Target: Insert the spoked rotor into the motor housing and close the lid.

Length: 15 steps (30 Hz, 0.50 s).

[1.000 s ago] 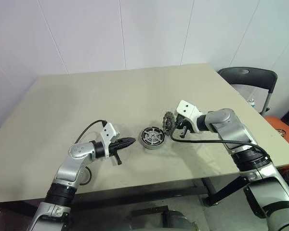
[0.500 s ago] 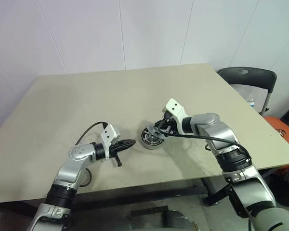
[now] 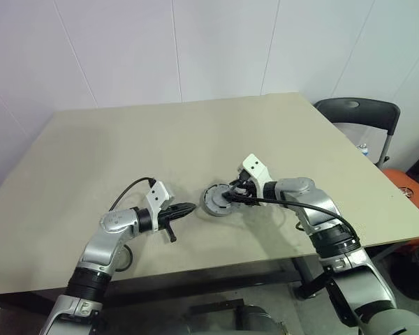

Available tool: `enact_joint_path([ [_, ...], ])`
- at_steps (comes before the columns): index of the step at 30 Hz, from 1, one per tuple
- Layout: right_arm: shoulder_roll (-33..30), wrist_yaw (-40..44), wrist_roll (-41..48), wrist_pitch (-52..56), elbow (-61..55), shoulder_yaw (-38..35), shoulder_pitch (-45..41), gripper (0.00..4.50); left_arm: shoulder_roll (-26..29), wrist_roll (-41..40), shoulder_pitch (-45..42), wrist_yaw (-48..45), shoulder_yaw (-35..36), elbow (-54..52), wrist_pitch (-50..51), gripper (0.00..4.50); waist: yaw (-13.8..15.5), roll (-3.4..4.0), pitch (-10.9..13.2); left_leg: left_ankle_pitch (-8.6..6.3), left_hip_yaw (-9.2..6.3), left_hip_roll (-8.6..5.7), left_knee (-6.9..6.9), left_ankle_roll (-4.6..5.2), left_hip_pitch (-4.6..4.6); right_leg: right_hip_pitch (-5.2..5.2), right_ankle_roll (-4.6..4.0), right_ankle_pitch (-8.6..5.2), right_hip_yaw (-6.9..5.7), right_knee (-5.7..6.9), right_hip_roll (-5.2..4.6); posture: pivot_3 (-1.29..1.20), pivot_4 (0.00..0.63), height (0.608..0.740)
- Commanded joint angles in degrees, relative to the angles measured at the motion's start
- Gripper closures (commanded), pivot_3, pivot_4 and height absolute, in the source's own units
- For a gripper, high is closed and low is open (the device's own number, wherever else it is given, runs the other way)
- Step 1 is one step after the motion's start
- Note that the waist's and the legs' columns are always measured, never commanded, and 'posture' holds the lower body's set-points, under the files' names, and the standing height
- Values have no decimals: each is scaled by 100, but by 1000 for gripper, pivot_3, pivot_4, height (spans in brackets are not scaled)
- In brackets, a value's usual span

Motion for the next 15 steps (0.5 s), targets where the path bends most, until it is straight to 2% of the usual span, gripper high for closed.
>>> enact_joint_path([
  [1, 81, 116, 213, 73, -266, 20, 39, 302, 14, 20, -123, 19, -6, -37, -78, 4500, -4, 0, 0, 0, 0, 0, 0, 0, -1, -1, 0, 0, 0, 0, 0, 0, 0, 740],
  [2, 90, 100, 207, 63, -267, 54, 52, 28, 13, 22, -122, 22, -7, -37, -79, 4500, -1, 0, 0, 0, 0, 0, 0, 0, -1, -1, 0, 0, 0, 0, 0, 0, 0, 740],
  [11, 176, -208, -49, -281, -157, 258, 48, 28, 50, 36, -121, 45, -21, -38, -86, 4500, 0, 0, 0, 0, 0, 0, 1, 0, -1, -1, 1, 1, 0, 0, 0, 0, 0, 740],
  [14, 159, -260, -73, -332, -143, 249, 8, 591, 47, 50, -140, 57, -26, -30, -97, 4500, 0, 0, 0, 0, 0, 0, 1, 0, -1, -1, 1, 1, 0, 0, 0, 0, 0, 740],
  [15, 151, -256, -77, -334, -152, 250, 3, 908, 44, 53, -146, 61, -27, -27, -99, 4500, 1, 0, 0, 0, 0, 0, 1, 0, -1, -1, 1, 1, 0, 0, 0, 0, 0, 740],
])
